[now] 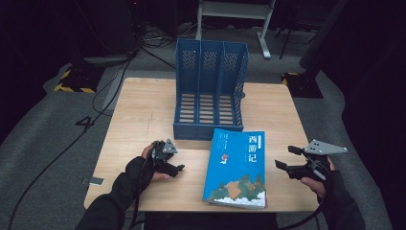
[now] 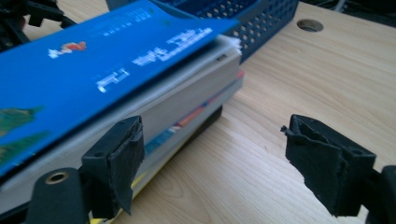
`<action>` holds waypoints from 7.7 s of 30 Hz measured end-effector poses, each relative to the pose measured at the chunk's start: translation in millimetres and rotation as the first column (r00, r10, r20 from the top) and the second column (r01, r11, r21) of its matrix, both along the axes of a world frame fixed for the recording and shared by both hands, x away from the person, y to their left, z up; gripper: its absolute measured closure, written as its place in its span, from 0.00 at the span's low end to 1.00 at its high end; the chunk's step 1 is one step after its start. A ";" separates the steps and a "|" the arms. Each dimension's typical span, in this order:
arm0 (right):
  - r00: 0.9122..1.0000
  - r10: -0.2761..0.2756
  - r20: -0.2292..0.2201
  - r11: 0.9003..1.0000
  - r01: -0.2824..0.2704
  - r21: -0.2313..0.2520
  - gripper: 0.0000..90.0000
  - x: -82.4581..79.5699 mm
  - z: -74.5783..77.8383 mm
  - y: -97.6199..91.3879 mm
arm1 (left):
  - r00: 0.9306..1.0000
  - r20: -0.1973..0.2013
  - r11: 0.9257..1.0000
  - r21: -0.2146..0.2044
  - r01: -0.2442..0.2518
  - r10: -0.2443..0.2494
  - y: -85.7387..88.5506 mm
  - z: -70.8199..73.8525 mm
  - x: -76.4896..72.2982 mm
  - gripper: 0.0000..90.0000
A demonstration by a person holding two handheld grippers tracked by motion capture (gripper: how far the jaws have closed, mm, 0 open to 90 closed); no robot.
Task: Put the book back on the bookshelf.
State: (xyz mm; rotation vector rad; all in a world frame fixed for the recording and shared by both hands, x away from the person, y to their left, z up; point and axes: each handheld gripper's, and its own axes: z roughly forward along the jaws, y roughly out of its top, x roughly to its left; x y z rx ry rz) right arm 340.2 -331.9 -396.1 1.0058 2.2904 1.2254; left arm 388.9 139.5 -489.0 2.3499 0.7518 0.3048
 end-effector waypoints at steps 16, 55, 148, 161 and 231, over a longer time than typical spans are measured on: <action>0.985 0.162 -0.060 0.985 -0.165 -0.044 0.23 -9.8 8.2 50.7 | 0.994 0.092 0.996 -0.048 0.070 -0.065 -37.5 23.0 -3.6 0.26; 0.920 0.337 -0.198 0.940 -0.319 0.119 0.52 24.1 -10.5 69.0 | 0.992 0.121 0.976 -0.209 0.064 -0.039 -60.7 34.3 22.9 0.34; 0.838 0.265 0.478 0.948 -0.316 0.028 0.92 -13.2 31.1 88.1 | 0.915 0.375 0.902 -0.328 0.282 -0.150 -65.7 174.2 11.6 1.00; 0.810 0.318 0.492 0.931 -0.366 0.000 0.93 -31.7 30.7 86.1 | 0.918 0.395 0.888 -0.413 0.201 -0.024 -55.9 165.1 -17.9 0.78; 0.912 0.155 0.379 0.972 -0.209 0.104 0.41 -13.5 7.7 67.9 | 0.898 0.404 0.824 -0.438 0.359 -0.176 -104.1 155.7 -57.2 0.63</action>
